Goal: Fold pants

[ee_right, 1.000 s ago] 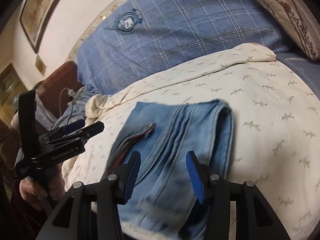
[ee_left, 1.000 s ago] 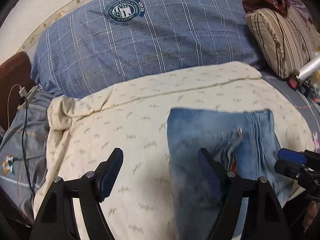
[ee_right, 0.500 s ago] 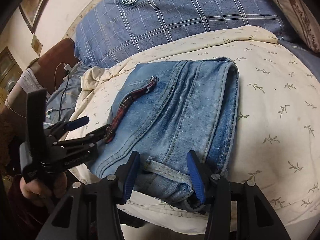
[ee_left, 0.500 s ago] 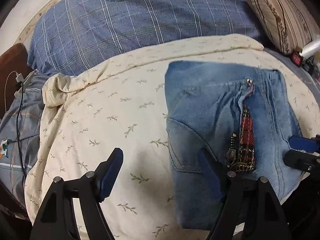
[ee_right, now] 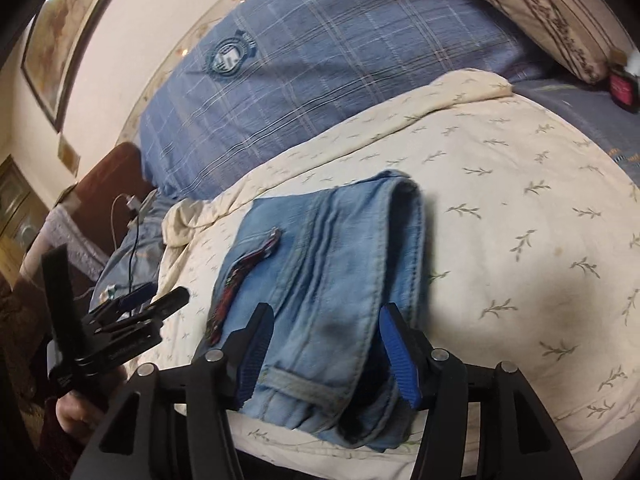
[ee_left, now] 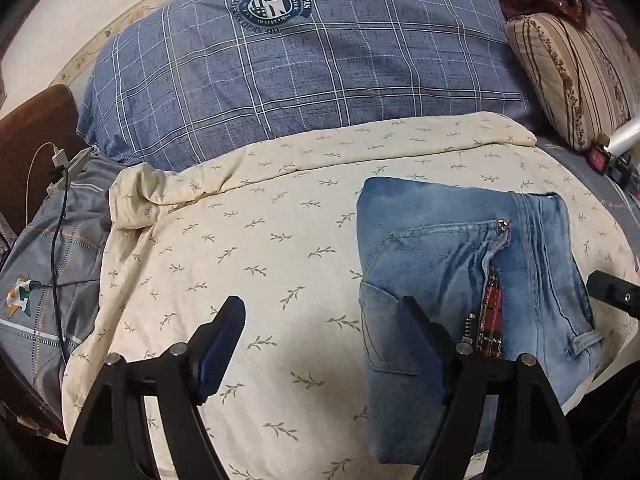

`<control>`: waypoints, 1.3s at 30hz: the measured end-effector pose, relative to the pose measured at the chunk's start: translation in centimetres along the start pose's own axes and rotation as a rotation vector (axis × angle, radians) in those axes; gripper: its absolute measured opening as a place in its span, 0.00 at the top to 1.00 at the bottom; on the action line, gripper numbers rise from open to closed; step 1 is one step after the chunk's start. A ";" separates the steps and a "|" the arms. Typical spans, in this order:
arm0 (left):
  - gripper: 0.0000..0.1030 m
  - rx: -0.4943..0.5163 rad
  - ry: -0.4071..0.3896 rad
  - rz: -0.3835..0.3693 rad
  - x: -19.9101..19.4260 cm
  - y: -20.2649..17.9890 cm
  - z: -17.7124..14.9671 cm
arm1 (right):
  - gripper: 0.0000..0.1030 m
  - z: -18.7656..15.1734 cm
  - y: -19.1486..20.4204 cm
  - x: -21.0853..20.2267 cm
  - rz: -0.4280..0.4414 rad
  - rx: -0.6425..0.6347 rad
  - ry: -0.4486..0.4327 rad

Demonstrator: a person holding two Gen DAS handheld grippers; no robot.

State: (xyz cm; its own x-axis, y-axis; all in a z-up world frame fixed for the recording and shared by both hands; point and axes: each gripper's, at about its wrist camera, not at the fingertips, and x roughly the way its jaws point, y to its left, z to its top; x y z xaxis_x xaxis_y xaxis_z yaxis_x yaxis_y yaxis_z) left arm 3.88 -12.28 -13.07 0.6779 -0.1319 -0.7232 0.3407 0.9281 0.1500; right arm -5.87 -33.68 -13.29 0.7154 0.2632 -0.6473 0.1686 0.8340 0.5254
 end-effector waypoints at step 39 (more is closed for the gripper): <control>0.17 -0.096 0.049 -0.071 2.6 2.2 0.1 | 0.37 1.3 -3.5 0.4 -0.017 0.113 0.012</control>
State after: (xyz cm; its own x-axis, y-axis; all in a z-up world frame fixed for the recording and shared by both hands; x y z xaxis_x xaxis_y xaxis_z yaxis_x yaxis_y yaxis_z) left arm 6.49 -10.62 -14.60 0.6210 -0.1833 -0.7621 0.3211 0.9464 0.0340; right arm -5.27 -37.14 -14.71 0.7038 0.2559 -0.6627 0.2567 0.7782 0.5731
